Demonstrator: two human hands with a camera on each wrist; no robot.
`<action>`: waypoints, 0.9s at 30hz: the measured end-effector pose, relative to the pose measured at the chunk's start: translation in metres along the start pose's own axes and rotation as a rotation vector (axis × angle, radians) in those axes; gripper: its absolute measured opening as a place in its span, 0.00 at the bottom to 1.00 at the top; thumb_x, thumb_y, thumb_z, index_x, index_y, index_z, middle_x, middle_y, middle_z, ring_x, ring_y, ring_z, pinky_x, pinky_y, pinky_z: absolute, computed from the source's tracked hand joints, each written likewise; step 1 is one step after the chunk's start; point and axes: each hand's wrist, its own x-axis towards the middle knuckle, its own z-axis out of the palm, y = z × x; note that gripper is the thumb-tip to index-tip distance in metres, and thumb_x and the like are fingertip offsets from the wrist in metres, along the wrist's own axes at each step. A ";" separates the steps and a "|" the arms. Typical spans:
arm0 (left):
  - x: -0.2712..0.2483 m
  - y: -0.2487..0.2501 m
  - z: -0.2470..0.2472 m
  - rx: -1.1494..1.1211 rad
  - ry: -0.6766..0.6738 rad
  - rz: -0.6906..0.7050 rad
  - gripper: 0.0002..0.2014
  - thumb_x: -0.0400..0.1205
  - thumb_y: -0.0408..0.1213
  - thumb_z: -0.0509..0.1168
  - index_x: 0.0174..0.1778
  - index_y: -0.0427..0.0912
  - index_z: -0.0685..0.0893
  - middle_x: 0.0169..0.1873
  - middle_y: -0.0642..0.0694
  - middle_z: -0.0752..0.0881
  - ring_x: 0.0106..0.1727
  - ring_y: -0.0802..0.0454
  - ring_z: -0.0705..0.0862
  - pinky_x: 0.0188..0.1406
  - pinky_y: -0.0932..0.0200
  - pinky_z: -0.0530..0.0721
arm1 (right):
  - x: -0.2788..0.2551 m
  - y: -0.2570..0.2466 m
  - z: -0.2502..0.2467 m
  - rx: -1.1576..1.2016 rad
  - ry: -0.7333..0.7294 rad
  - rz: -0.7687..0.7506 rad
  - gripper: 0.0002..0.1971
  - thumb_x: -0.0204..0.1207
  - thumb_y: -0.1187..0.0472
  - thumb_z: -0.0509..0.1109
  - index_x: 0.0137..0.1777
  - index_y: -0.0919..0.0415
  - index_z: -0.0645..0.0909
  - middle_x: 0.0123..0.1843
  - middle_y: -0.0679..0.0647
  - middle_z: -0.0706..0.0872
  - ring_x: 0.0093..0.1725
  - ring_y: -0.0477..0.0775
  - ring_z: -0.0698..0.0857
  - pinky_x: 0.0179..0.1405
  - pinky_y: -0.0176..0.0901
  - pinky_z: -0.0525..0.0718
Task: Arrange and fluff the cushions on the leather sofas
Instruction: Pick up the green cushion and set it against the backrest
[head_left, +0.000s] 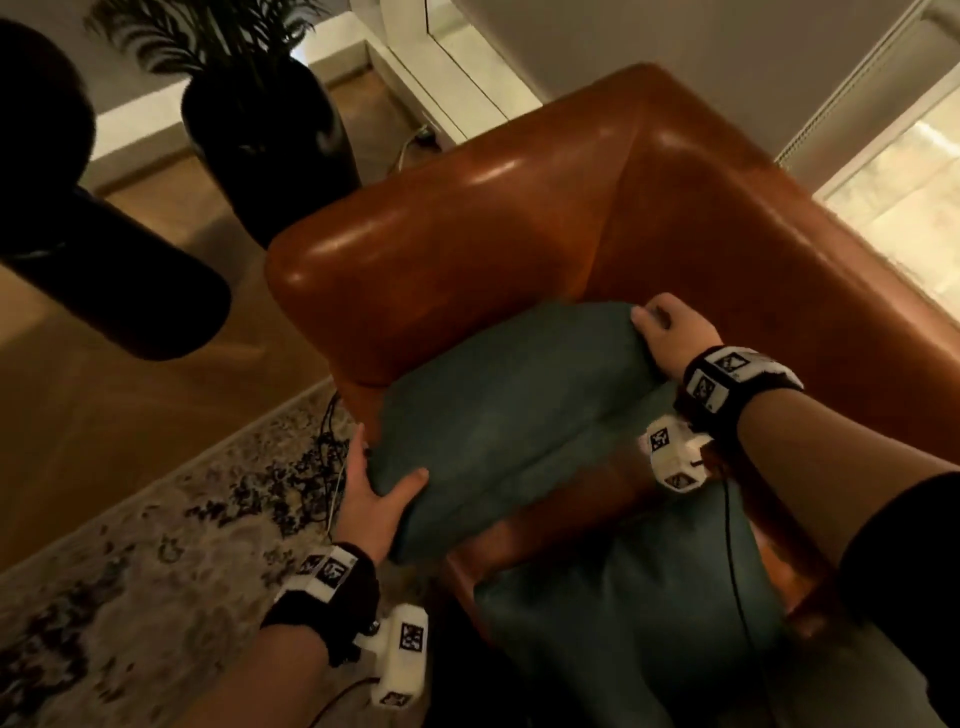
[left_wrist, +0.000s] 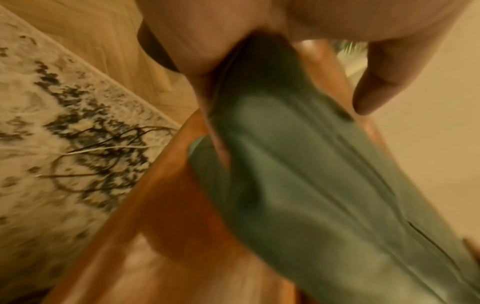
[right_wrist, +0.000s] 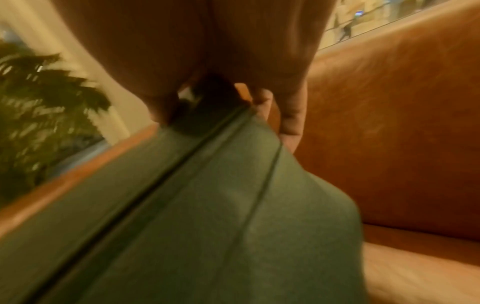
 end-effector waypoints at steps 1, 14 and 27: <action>0.009 0.018 -0.007 0.000 0.043 0.043 0.44 0.77 0.38 0.73 0.83 0.62 0.53 0.79 0.51 0.65 0.72 0.47 0.75 0.67 0.47 0.78 | 0.007 -0.010 -0.009 0.057 0.059 0.021 0.12 0.83 0.45 0.61 0.57 0.51 0.76 0.55 0.54 0.80 0.51 0.59 0.81 0.46 0.52 0.80; 0.094 0.102 -0.014 0.493 0.319 0.172 0.24 0.84 0.54 0.59 0.66 0.39 0.80 0.63 0.39 0.83 0.63 0.37 0.81 0.56 0.53 0.75 | 0.078 -0.050 0.040 0.124 0.002 -0.075 0.42 0.75 0.44 0.72 0.84 0.40 0.53 0.85 0.54 0.60 0.79 0.61 0.69 0.75 0.52 0.73; 0.012 -0.046 0.029 0.660 0.090 -0.377 0.31 0.86 0.56 0.52 0.77 0.37 0.71 0.74 0.31 0.75 0.71 0.31 0.75 0.72 0.42 0.72 | -0.031 0.160 0.004 -0.116 -0.160 0.416 0.19 0.81 0.52 0.66 0.71 0.54 0.78 0.68 0.56 0.83 0.64 0.59 0.82 0.62 0.51 0.81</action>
